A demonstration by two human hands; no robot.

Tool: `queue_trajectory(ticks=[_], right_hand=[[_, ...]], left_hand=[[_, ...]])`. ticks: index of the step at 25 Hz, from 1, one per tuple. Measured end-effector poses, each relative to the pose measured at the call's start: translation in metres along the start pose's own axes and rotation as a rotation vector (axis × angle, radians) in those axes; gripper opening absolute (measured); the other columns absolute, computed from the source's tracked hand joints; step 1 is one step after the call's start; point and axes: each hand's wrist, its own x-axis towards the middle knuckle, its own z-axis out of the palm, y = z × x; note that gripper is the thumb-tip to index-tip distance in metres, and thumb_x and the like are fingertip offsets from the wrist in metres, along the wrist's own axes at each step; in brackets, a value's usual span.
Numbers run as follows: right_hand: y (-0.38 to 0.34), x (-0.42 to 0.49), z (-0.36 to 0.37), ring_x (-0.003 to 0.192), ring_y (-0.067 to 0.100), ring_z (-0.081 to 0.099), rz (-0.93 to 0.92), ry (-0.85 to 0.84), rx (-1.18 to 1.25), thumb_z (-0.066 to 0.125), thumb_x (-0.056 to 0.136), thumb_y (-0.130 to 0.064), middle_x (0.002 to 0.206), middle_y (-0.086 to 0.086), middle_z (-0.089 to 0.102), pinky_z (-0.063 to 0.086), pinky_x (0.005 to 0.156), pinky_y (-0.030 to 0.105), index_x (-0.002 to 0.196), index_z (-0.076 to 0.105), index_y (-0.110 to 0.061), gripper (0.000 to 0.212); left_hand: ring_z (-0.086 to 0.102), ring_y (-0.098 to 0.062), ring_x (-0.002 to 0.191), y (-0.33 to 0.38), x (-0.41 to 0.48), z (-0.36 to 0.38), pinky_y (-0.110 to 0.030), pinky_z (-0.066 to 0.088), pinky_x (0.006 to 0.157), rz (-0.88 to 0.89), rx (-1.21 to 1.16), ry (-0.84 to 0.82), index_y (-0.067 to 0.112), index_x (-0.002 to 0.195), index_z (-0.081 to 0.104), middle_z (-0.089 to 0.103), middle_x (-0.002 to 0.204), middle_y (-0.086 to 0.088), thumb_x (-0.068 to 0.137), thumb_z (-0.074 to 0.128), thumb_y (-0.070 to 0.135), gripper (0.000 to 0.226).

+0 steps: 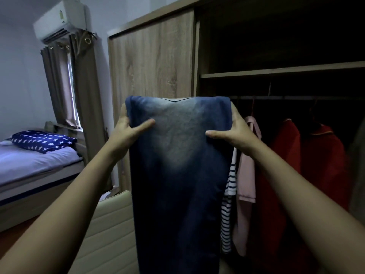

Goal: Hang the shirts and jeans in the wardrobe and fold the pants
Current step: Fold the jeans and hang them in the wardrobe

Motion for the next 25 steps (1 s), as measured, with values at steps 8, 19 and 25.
queue_trajectory(ticks=[8,19,25], right_hand=[[0.000,0.004,-0.010,0.117,0.009,0.055,-0.076,0.179,0.279,0.072,0.079,-0.016,0.130,-0.005,0.052,0.049,0.096,0.030,0.129,0.036,-0.040,0.067],[0.038,-0.009,0.060,0.096,0.014,0.068,0.359,0.134,0.553,0.068,0.081,-0.024,0.103,-0.001,0.072,0.053,0.078,0.028,0.112,0.061,-0.014,0.033],[0.031,0.011,0.055,0.049,0.006,0.065,0.611,-0.042,0.578,0.049,0.094,-0.034,0.051,-0.011,0.067,0.047,0.060,0.029,0.083,0.054,-0.025,0.015]], left_hand=[[0.061,-0.001,0.097,0.016,0.019,0.016,-0.017,0.047,0.083,0.243,-0.049,0.158,0.031,0.109,0.054,0.062,0.105,0.008,0.088,0.063,0.009,0.032],[0.051,-0.001,0.073,0.018,0.033,-0.015,-0.019,0.040,0.059,-0.129,0.450,0.193,0.012,0.107,0.037,0.053,0.088,0.005,0.093,0.054,0.037,0.033],[0.062,-0.012,0.070,-0.031,-0.037,-0.025,-0.022,0.049,0.058,-0.609,-0.633,-0.011,0.011,0.101,0.069,0.069,0.080,-0.004,0.067,0.065,0.060,0.060]])
